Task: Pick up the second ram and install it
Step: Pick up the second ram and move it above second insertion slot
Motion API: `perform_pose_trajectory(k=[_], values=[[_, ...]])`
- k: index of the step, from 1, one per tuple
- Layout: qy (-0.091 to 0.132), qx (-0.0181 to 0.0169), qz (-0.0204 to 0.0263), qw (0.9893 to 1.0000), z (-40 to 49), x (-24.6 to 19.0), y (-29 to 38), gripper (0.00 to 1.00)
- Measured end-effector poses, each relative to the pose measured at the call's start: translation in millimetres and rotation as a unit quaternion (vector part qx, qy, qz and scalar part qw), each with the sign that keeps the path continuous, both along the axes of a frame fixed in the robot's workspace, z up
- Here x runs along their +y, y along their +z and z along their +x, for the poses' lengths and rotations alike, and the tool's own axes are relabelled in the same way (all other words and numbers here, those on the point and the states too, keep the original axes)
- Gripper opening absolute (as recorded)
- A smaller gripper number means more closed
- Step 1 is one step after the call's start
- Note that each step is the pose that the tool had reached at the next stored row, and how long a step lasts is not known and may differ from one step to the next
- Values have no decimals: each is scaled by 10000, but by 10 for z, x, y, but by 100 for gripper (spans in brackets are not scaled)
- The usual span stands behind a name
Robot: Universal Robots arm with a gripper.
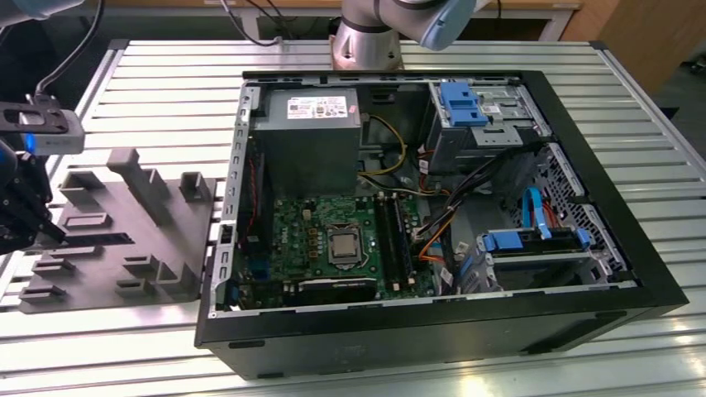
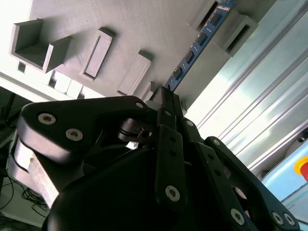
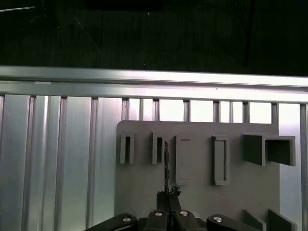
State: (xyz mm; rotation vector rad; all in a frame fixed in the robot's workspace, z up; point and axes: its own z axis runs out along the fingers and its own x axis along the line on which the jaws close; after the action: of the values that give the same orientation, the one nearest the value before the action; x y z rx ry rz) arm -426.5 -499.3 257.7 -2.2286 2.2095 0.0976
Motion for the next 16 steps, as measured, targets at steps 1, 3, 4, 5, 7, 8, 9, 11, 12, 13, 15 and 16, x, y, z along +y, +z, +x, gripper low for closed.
perform_pose_trajectory(k=[1, 3, 4, 5, 7, 8, 9, 11, 12, 13, 15, 16], values=[[0, 0, 5, 10000, 0, 0, 11, 11], [0, 0, 12, 10000, 0, 0, 38, 11], [0, 0, 14, 10000, 0, 0, 52, 11], [0, 0, 16, 10000, 0, 0, 64, 11], [0, 0, 21, 10000, 0, 0, 88, 11], [0, 0, 23, 10000, 0, 0, 101, 11], [0, 0, 27, 10000, 0, 0, 114, 11], [0, -1, 32, 10000, 0, 0, 139, 11], [0, -1, 34, 10000, 0, 0, 151, 11], [0, -1, 37, 10000, 0, 0, 163, 11], [0, -1, 43, 10000, 0, 0, 190, 11], [0, -1, 46, 10000, 0, 0, 203, 11]])
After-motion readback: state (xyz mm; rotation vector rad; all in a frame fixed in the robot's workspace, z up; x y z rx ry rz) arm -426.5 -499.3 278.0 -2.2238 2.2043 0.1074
